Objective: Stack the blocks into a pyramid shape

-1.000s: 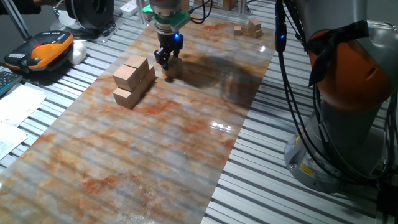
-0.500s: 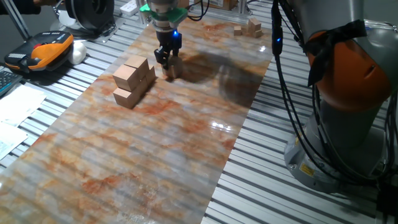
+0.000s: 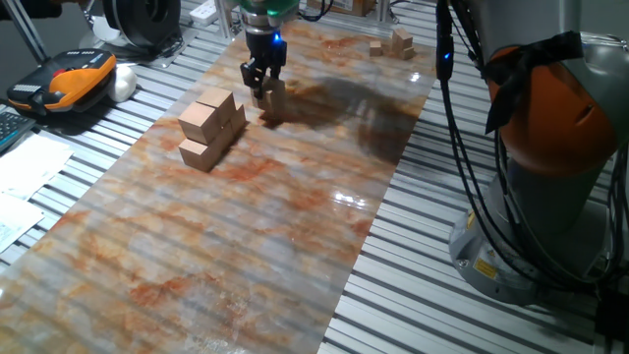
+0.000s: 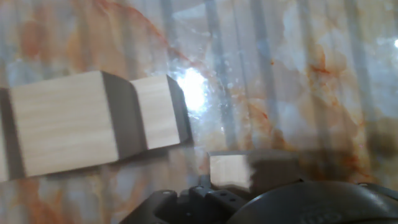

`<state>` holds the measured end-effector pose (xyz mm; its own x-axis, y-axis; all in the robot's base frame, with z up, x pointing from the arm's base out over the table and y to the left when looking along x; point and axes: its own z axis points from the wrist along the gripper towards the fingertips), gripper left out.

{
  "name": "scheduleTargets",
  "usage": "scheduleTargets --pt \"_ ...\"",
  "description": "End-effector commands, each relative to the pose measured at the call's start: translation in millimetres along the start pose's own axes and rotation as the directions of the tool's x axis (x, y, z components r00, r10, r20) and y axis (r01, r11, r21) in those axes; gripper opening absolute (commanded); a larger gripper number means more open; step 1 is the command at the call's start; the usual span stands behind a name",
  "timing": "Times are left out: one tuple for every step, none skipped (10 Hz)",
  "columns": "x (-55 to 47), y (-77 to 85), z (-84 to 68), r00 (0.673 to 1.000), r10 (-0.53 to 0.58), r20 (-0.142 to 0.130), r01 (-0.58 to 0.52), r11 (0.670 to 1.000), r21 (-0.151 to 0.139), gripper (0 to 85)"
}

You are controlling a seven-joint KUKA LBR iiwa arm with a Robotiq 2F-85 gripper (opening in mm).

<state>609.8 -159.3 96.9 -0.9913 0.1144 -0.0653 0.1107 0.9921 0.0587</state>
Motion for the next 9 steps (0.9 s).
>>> scheduleTargets --pt "-0.5 2.7 -8.6 1.000 -0.004 0.000 0.004 1.000 0.006 0.0" --pt "-1.4 7.1 -20.3 1.000 -0.009 -0.006 0.009 1.000 0.017 0.0" --pt "-0.7 10.9 -31.2 1.000 -0.015 -0.012 0.015 1.000 0.021 0.0" --pt "0.9 14.5 -40.1 1.000 -0.024 -0.013 0.025 0.999 0.022 0.0" --pt "1.9 17.7 -46.7 0.999 -0.033 -0.014 0.034 0.999 0.016 0.0" --pt "2.0 20.4 -51.6 0.999 -0.038 -0.013 0.038 0.999 0.012 0.0" --pt "0.7 24.5 -57.2 0.999 -0.047 -0.008 0.048 0.999 0.006 0.0" --pt "-0.8 28.7 -62.2 0.999 -0.049 -0.008 0.049 0.999 0.005 0.0" --pt "-2.0 33.1 -67.6 0.999 -0.049 -0.008 0.049 0.999 0.006 0.0"
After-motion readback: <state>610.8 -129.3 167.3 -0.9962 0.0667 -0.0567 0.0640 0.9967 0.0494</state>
